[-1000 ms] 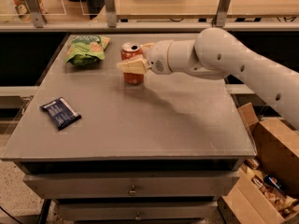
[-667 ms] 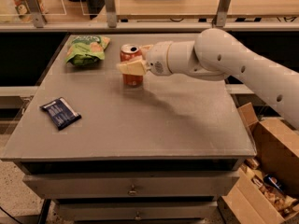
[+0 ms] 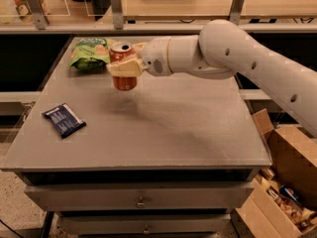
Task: Move coke can near rxbar blueberry
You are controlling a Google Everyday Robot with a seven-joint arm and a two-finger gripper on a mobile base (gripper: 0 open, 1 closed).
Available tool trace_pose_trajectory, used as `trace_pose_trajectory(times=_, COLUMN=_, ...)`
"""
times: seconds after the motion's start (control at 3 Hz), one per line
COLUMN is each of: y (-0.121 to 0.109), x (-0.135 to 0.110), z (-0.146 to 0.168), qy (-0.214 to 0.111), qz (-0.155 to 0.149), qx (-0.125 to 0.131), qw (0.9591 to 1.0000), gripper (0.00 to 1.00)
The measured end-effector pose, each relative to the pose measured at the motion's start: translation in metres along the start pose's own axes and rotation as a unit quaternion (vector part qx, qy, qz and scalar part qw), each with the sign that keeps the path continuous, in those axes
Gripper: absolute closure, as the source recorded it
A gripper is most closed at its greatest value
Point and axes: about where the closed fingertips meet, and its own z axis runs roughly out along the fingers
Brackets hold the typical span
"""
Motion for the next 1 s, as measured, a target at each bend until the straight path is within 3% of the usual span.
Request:
trace_pose_trajectory(times=0.67, y=0.061, x=-0.028, z=0.054, qy=-0.012, qz=-0.033, qx=-0.084, qw=0.9959, gripper=1.0)
trace_pose_trajectory(times=1.0, y=0.077, x=-0.023, z=0.076, qy=-0.002, qz=-0.042, qx=-0.103, qw=0.9938, gripper=1.0)
